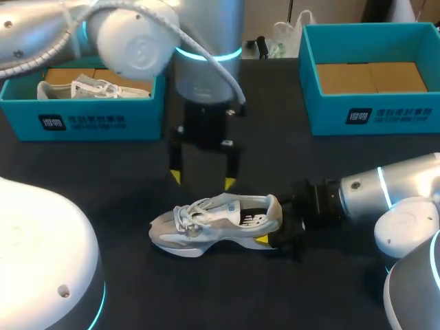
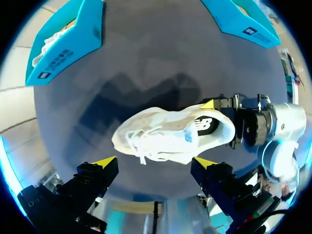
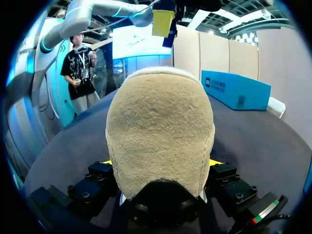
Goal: Take the shoe out of the shoebox, open the shoe tongue, remove and reinsert the insole, then place the shoe into the shoebox
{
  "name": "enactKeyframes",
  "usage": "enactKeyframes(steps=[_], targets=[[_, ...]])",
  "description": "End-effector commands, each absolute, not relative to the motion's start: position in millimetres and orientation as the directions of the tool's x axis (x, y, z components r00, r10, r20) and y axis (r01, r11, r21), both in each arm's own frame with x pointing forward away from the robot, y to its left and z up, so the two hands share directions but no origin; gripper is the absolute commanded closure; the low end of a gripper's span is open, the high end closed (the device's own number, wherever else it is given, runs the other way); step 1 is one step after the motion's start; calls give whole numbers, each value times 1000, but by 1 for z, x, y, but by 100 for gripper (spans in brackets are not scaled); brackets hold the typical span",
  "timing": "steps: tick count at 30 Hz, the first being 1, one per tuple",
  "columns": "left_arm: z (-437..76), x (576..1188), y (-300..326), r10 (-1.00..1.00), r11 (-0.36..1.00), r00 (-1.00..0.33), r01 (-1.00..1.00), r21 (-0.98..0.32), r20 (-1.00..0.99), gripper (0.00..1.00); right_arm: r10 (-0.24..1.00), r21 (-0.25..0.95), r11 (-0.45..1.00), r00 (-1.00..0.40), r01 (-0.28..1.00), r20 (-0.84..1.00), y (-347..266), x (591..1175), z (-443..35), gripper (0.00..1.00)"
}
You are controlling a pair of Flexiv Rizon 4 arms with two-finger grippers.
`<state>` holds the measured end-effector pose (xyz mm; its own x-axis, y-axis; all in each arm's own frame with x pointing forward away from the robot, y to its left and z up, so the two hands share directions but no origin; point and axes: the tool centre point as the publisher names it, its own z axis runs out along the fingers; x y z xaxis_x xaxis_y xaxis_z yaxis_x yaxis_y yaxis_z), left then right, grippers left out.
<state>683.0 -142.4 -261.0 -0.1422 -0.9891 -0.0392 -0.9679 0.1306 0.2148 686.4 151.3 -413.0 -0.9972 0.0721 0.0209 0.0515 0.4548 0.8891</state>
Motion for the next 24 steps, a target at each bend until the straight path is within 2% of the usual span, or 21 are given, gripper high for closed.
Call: enactKeyframes(steps=[1,7,15,24], targets=[[-265,679,-154,-992,95,-108,-982,165,-71,0,73,886,460,-997,52,21,152,686,-411,100],[-265,679,-154,-992,95,-108,-982,165,-71,0,73,886,460,-997,52,21,152,686,-411,100],[-294,672,-178,-980,86,-119,-976,201,-157,0,73,886,460,-997,52,21,152,686,-411,100],[-305,674,-192,-978,-7,-25,-988,153,-207,0,73,886,460,-997,52,21,152,686,-411,100]])
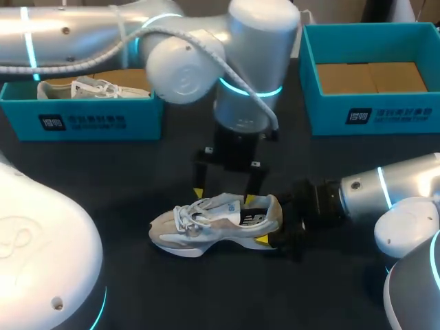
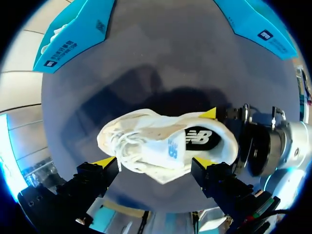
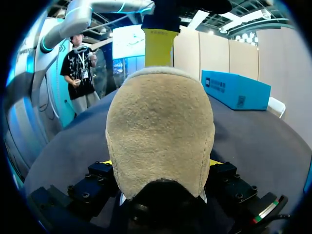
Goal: Take the shoe out of the shoebox, open the shoe tongue, remove and reinsert the insole, then place the shoe into the shoebox
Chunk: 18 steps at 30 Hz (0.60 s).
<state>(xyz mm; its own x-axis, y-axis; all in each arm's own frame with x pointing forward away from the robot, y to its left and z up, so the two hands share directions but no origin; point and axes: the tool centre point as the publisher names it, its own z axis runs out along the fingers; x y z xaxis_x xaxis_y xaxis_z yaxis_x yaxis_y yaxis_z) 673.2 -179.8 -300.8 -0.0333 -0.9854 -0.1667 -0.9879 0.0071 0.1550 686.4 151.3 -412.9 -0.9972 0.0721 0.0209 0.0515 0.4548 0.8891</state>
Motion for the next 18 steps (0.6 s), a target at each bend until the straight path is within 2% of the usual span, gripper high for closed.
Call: enactKeyframes(steps=[1,18], targets=[[-307,675,-193,-977,-20,-13,-988,153,-212,0,73,886,460,-997,52,21,152,686,-411,100],[-341,670,-188,-942,-93,24,-977,193,-334,0,73,886,460,-997,52,21,152,686,-411,100]])
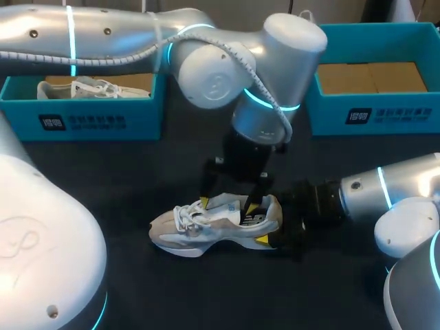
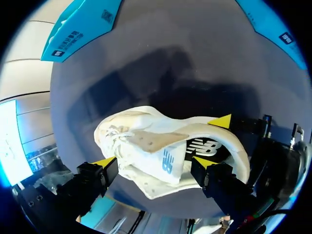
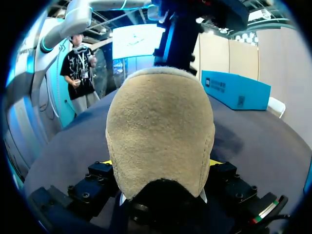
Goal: Take the shoe out of the shoebox, open the shoe tongue, remove and reinsert the insole, then place the shoe into the shoebox
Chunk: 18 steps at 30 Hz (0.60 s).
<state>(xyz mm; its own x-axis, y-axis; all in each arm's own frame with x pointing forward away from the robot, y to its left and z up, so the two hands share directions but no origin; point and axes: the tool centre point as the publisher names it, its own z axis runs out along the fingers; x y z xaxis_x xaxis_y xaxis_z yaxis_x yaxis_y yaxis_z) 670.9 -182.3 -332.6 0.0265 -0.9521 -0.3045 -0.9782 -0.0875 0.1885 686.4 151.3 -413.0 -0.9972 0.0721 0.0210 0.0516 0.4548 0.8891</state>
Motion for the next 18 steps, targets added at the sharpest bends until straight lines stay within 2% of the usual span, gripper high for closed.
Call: enactKeyframes(steps=[1,18], targets=[[-343,669,-188,-939,-96,26,-977,192,-342,0,73,886,460,-997,52,21,152,686,-411,100],[-349,666,-171,-896,-135,23,-966,222,-444,0,73,886,460,-997,52,21,152,686,-411,100]])
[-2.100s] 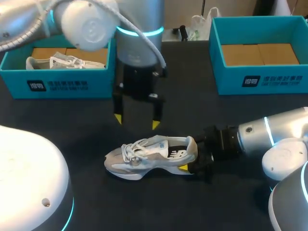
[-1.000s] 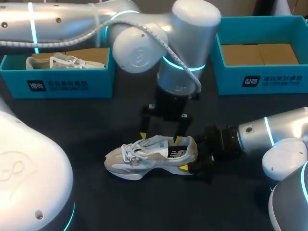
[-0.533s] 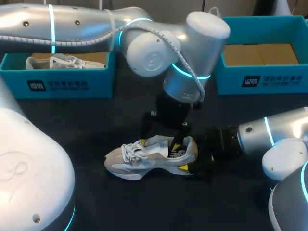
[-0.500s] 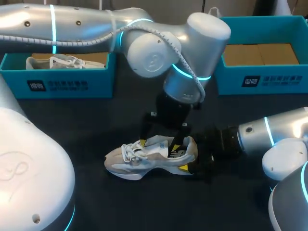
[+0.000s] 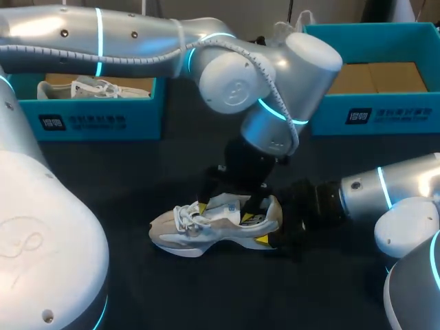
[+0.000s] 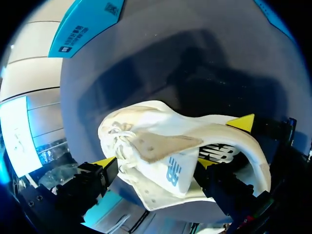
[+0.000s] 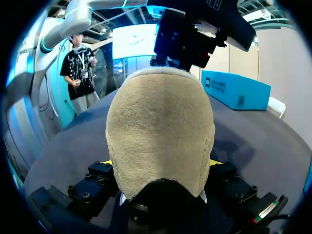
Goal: Take the shoe out of the shoebox, open the shoe tongue, remove and reinsert the insole, then place the shoe into the shoebox
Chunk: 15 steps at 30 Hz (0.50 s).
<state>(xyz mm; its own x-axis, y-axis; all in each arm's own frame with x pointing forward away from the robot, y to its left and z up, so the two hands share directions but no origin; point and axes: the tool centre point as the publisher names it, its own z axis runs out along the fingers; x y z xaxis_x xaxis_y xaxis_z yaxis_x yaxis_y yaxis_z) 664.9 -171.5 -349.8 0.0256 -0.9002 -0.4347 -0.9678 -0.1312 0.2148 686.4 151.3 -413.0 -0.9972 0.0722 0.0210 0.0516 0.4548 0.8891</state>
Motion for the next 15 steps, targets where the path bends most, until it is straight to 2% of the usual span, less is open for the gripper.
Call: enactKeyframes(steps=[1,5,9,11,13,14,15], targets=[[-348,666,-170,-893,-137,23,-965,222,-449,0,73,886,460,-997,52,21,152,686,-411,100],[-344,666,-166,-894,-140,27,-965,222,-447,5,73,886,460,-997,52,21,152,686,-411,100],[-336,663,-163,-900,-134,29,-967,214,-435,22,73,886,460,-997,52,21,152,686,-411,100],[-331,662,-163,-903,-130,29,-969,208,-430,25,73,886,460,-997,52,21,152,686,-411,100],[-328,661,-162,-904,-126,29,-971,201,-427,37,73,886,460,-997,52,21,152,686,-411,100],[-327,661,-162,-904,-125,29,-972,199,-426,51,73,886,460,-997,52,21,152,686,-411,100],[-327,660,-161,-905,-123,28,-973,197,-425,53,73,886,460,-997,52,21,152,686,-411,100]])
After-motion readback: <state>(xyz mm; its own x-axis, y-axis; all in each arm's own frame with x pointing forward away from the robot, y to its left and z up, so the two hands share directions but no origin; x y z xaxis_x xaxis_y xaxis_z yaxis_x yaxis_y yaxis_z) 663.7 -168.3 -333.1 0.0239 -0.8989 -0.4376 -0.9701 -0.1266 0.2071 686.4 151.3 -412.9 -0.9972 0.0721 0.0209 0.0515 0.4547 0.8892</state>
